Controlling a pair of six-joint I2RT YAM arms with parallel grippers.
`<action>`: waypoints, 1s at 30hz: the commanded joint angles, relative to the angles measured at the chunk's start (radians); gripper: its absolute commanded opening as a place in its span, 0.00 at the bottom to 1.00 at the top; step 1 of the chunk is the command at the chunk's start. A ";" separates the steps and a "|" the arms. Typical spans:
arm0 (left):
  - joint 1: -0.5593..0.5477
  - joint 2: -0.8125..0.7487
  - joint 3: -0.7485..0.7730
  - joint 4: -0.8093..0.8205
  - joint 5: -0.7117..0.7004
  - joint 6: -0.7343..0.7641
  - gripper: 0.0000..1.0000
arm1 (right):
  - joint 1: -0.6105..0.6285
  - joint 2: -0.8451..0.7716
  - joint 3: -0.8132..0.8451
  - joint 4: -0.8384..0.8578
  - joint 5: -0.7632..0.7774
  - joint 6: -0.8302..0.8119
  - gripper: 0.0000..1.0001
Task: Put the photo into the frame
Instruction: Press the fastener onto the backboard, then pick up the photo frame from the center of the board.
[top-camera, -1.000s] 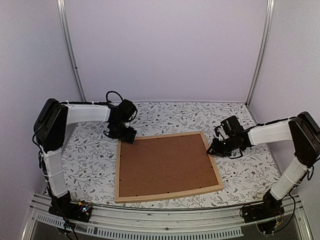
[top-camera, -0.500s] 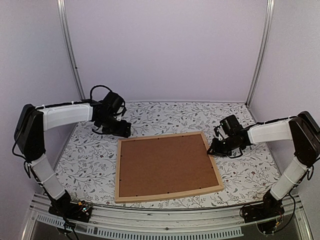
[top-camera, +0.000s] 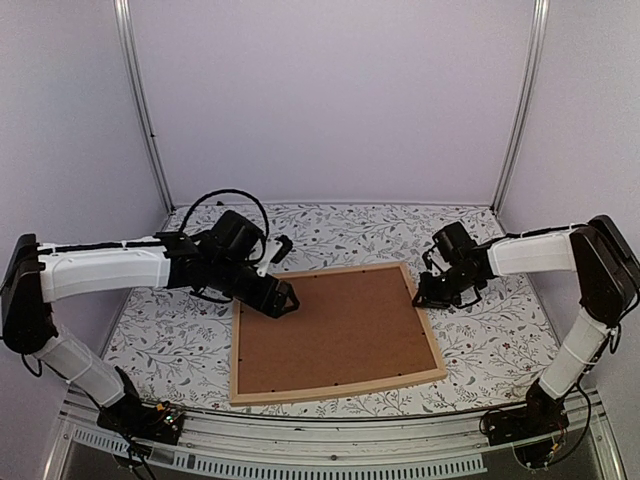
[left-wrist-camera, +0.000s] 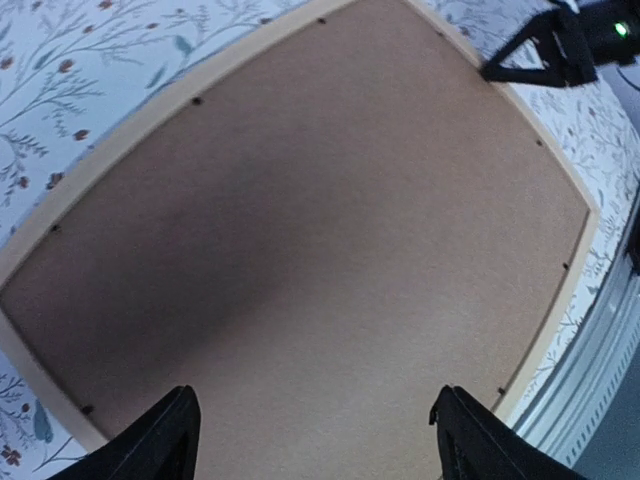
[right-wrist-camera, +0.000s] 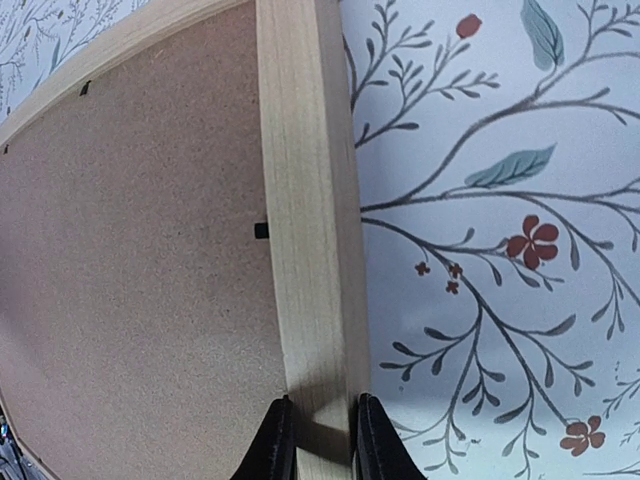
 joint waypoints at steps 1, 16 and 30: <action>-0.121 0.037 0.016 0.074 0.030 0.050 0.83 | -0.004 0.087 0.075 -0.041 0.040 -0.032 0.12; -0.450 0.430 0.304 0.009 -0.029 0.269 0.81 | -0.056 0.073 0.232 -0.094 -0.034 -0.108 0.42; -0.508 0.588 0.398 -0.041 -0.166 0.313 0.44 | -0.057 -0.154 -0.010 -0.082 -0.074 -0.053 0.49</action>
